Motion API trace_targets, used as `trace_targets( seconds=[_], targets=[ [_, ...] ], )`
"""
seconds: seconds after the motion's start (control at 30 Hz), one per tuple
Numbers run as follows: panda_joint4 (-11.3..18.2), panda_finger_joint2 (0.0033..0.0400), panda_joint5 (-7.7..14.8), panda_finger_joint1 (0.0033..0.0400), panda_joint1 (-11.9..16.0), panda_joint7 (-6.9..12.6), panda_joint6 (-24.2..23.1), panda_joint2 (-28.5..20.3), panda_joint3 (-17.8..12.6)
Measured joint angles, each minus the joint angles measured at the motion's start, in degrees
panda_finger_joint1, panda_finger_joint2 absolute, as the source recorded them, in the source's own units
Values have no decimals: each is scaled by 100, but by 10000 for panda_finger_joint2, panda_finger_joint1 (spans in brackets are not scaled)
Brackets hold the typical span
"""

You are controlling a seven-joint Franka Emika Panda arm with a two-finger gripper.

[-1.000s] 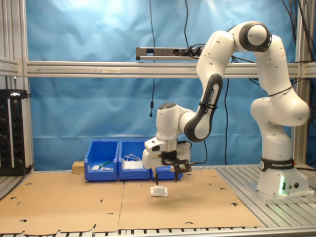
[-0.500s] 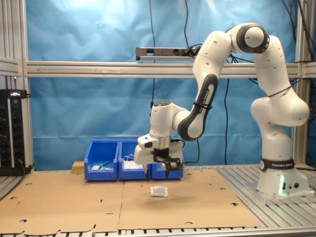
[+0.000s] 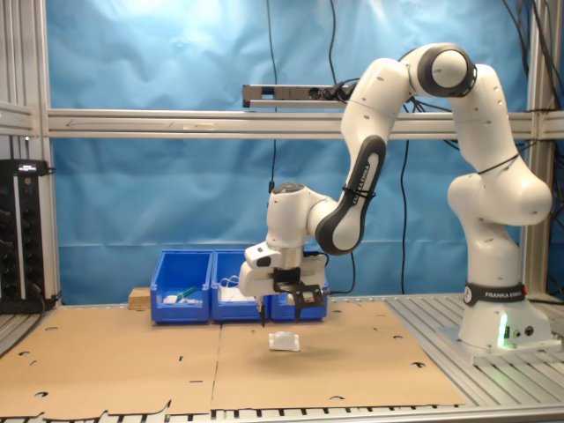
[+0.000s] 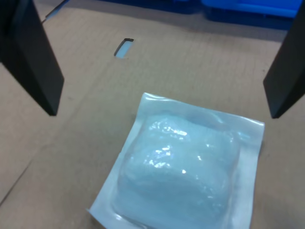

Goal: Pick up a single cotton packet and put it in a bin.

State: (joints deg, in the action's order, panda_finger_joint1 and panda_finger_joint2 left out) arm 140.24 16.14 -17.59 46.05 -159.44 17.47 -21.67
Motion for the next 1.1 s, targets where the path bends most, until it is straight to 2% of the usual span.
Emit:
trace_targets(
  seconds=[0.53,1.1],
  targets=[
    [116,400,0,400,20,0,-12,47,0],
    [107,400,0,400,20,0,-13,390,0]
  ],
)
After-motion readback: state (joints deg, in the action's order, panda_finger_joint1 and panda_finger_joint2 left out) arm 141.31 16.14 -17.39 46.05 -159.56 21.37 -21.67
